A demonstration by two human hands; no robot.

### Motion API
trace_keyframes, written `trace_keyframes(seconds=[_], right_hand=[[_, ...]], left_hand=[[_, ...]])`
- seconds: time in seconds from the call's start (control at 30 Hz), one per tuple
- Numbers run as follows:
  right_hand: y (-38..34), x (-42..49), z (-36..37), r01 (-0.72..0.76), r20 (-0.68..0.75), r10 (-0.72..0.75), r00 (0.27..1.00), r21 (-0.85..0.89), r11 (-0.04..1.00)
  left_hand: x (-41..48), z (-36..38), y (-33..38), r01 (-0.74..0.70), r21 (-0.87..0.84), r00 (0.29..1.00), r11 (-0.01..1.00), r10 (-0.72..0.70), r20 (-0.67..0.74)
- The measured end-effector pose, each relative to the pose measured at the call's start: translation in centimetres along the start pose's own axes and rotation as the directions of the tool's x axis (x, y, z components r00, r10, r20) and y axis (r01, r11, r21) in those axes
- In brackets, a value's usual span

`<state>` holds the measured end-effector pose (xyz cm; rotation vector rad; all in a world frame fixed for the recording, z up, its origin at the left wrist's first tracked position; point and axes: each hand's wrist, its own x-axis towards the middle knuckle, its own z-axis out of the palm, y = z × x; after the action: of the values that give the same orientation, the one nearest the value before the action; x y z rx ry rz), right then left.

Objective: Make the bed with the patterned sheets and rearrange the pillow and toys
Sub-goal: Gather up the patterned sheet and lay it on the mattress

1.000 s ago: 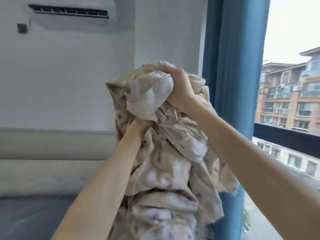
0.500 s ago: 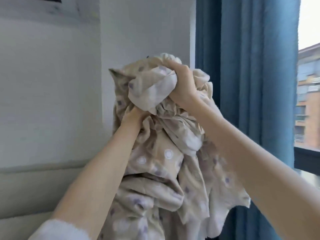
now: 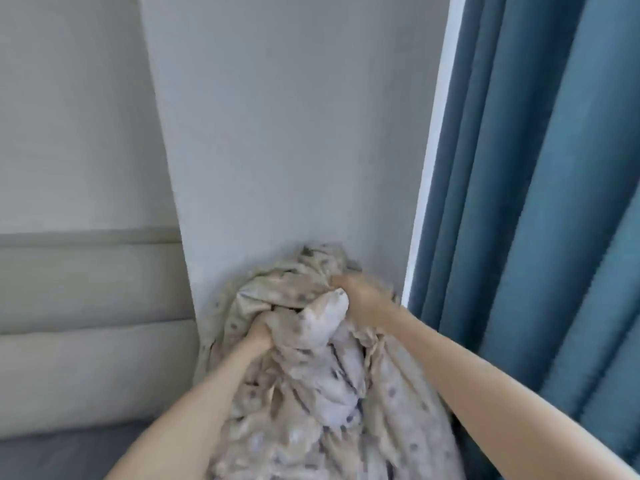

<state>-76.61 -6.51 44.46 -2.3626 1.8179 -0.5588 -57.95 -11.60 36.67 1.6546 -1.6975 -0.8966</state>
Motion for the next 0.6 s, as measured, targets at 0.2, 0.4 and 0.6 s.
trace_keyframes(seconds=[0.2, 0.4, 0.6], right_hand=[[6.4, -1.5, 9.0, -0.236, 0.258, 0.314, 0.914, -0.291, 0.927], [6.4, 0.6, 7.8, -0.440, 0.385, 0.433, 0.815, -0.074, 0.895], [4.9, 3.7, 7.0, -0.301, 0.269, 0.346, 0.899, -0.193, 0.934]], left_hand=[[-0.8, 1.9, -2.8, -0.047, 0.496, 0.952, 0.867, -0.111, 0.284], [-0.4, -1.7, 1.5, -0.189, 0.734, 0.879, 0.652, -0.221, 0.423], [0.3, -1.9, 3.3, -0.075, 0.895, 0.977, 0.440, 0.212, -0.022]])
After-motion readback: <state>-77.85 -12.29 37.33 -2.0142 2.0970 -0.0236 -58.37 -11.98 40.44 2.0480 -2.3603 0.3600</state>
